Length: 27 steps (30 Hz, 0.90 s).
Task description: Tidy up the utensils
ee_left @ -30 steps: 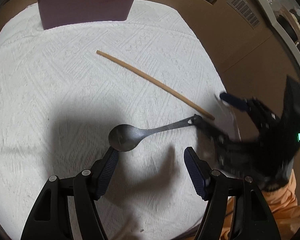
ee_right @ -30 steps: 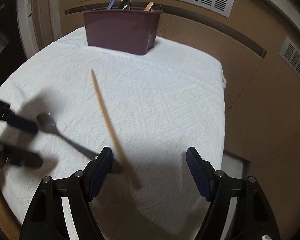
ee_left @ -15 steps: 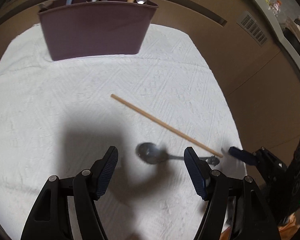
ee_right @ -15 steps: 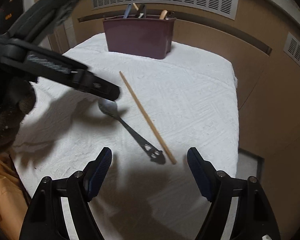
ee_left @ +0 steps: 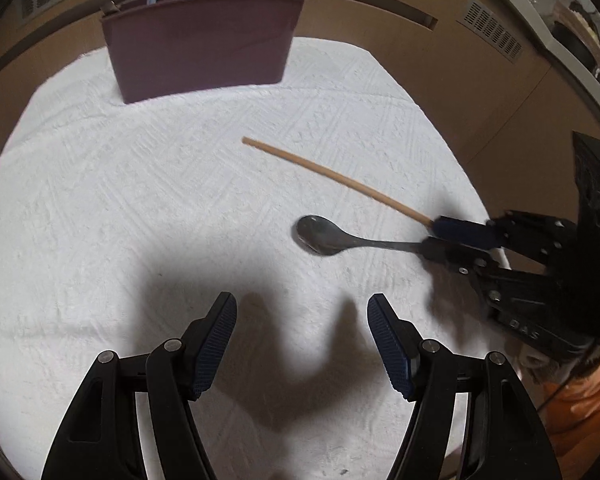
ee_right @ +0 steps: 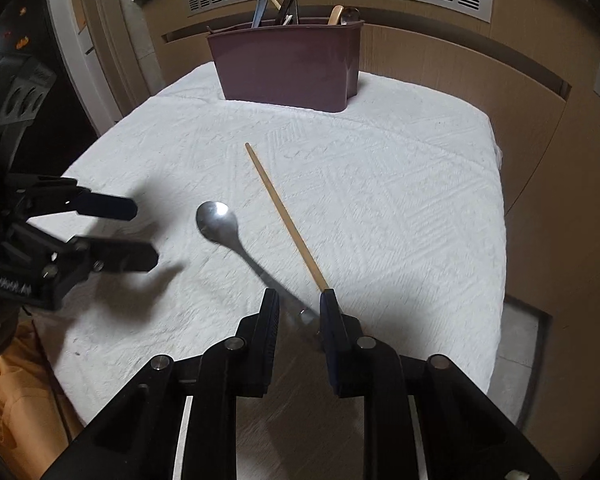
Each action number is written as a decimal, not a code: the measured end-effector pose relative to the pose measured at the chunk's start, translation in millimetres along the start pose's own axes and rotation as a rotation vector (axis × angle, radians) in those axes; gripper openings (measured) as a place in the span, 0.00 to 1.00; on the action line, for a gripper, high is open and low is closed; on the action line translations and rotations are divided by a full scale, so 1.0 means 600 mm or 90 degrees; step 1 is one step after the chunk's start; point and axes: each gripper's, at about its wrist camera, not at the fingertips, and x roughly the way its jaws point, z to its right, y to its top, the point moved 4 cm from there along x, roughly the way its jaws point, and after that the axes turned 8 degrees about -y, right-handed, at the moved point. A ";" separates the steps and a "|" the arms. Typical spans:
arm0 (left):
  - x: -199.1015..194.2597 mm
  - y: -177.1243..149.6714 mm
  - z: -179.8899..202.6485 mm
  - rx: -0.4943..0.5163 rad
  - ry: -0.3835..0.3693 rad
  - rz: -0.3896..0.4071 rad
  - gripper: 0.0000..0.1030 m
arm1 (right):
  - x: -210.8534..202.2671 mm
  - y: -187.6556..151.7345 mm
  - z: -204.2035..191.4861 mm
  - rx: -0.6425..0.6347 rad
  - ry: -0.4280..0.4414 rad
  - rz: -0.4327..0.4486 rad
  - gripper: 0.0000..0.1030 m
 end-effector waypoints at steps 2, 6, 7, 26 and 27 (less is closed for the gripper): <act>0.009 -0.002 0.006 -0.008 -0.021 -0.012 0.59 | 0.008 -0.002 0.004 -0.010 -0.006 -0.012 0.25; 0.019 0.004 0.011 -0.015 -0.029 -0.014 0.58 | 0.000 -0.016 0.011 0.006 0.013 -0.013 0.35; 0.021 0.006 0.010 -0.017 -0.031 -0.014 0.58 | -0.004 -0.021 0.008 0.008 0.029 -0.019 0.35; 0.100 0.083 0.059 0.080 0.121 0.019 0.55 | -0.074 -0.074 0.012 -0.007 -0.126 0.055 0.63; 0.099 0.082 0.064 0.097 0.114 0.026 0.47 | -0.076 -0.079 0.024 0.004 -0.129 0.053 0.63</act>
